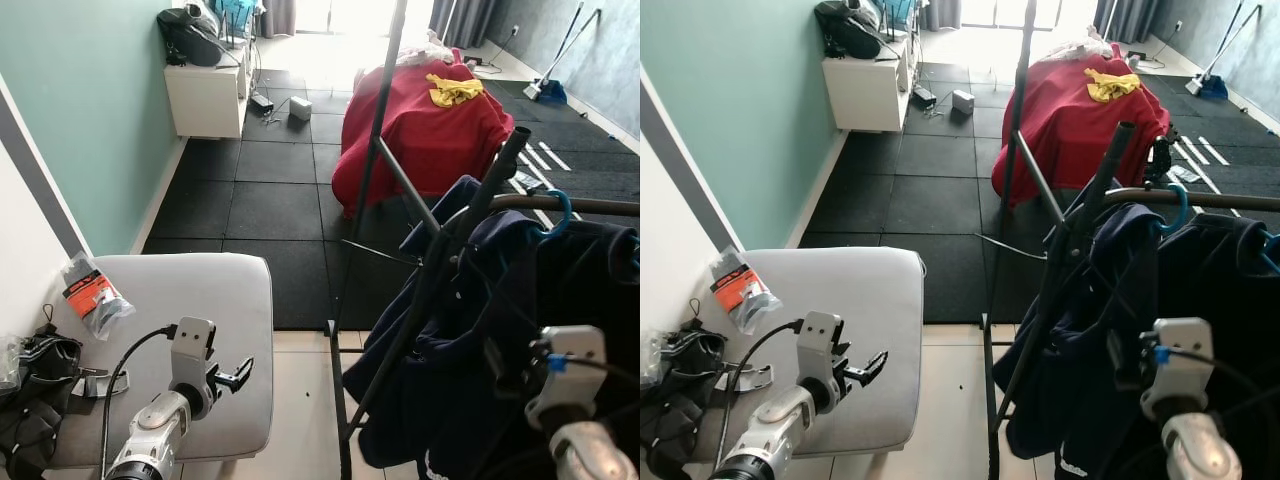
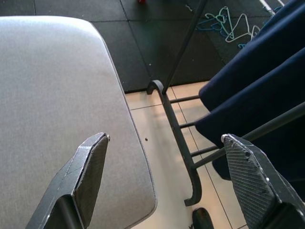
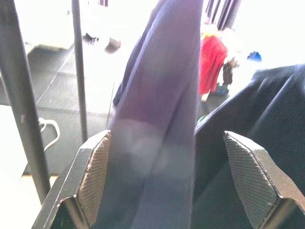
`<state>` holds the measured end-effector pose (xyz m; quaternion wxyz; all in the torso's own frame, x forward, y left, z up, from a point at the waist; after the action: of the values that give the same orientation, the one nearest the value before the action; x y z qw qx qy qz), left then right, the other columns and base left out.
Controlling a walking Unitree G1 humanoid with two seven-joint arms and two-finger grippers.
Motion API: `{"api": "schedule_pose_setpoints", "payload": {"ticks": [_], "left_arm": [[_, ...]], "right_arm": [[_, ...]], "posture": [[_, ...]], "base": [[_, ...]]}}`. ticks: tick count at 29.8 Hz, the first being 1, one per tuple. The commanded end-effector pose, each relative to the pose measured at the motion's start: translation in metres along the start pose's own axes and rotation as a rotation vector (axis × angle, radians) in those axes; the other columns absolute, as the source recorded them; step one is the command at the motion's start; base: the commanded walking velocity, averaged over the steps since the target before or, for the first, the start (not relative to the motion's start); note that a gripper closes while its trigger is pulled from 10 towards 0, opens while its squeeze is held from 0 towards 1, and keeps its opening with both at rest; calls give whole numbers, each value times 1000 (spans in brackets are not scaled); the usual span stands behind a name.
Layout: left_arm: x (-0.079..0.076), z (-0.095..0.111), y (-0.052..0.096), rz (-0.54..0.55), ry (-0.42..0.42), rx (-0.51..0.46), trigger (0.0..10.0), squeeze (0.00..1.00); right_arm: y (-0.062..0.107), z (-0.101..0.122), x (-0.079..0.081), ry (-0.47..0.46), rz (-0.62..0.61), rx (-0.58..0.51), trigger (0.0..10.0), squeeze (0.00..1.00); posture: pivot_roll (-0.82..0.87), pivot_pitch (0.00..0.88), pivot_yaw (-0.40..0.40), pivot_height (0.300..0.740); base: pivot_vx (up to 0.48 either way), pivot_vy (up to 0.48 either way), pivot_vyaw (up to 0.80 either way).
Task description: Hang hanger
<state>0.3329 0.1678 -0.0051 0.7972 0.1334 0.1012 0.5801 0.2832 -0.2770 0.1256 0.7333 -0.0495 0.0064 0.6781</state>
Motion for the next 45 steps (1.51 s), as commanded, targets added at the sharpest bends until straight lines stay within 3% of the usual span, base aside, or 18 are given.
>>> {"api": "schedule_pose_setpoints", "payload": {"ticks": [1, 4, 12, 20, 37, 41, 45], "left_arm": [[-2, -3, 1, -12, 3, 11, 10000, 0], [-4, -5, 1, -22, -1, 23, 10000, 0], [-4, -5, 0, -21, -2, 22, 10000, 0], [-5, -4, 0, -25, -7, 20, 10000, 0], [-5, -2, 0, -26, -10, 14, 10000, 0], [-6, -1, -1, -30, -17, 12, 10000, 0], [-8, -1, -1, -37, -17, 5, 10000, 0]], "right_arm": [[-1, 9, -4, 7, -10, -26, 10000, 1000], [-7, 18, 2, 38, 29, -41, 10000, 1000], [2, -12, 13, 39, 52, 64, 10000, 1000], [11, -40, 10, 82, 45, 169, 10000, 1000], [20, -63, 8, 97, 21, 243, 10000, 1000], [32, -97, 1, 43, -45, 368, 10000, 1000], [40, -114, -8, -14, -105, 426, 10000, 1000]], "posture": [[-71, 80, -53, 740], [-73, 79, -57, 740], [-71, 86, -60, 740], [-73, 92, -62, 740], [-71, 97, -64, 740], [-69, 99, -67, 740], [-69, 99, -67, 740]], "base": [[0, 0, 0], [0, 0, 0], [-191, 0, 0], [-316, 0, 0], [-317, 0, 0], [-76, 0, 0], [0, 0, 0]]}}
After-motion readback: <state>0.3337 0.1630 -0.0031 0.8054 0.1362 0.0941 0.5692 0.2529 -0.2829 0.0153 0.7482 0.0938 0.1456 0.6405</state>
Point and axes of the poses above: a point about 5 cm out from each wrist's last joint towards the gripper, its own y axis pointing back from the gripper into the wrist, its own z axis along the axis of the wrist's last joint, x = y × z, the point moved 5 cm from there along -y, pointing out of the wrist towards the gripper, and after that the axes turned 6 degrees about -y, right-handed, at the moved point
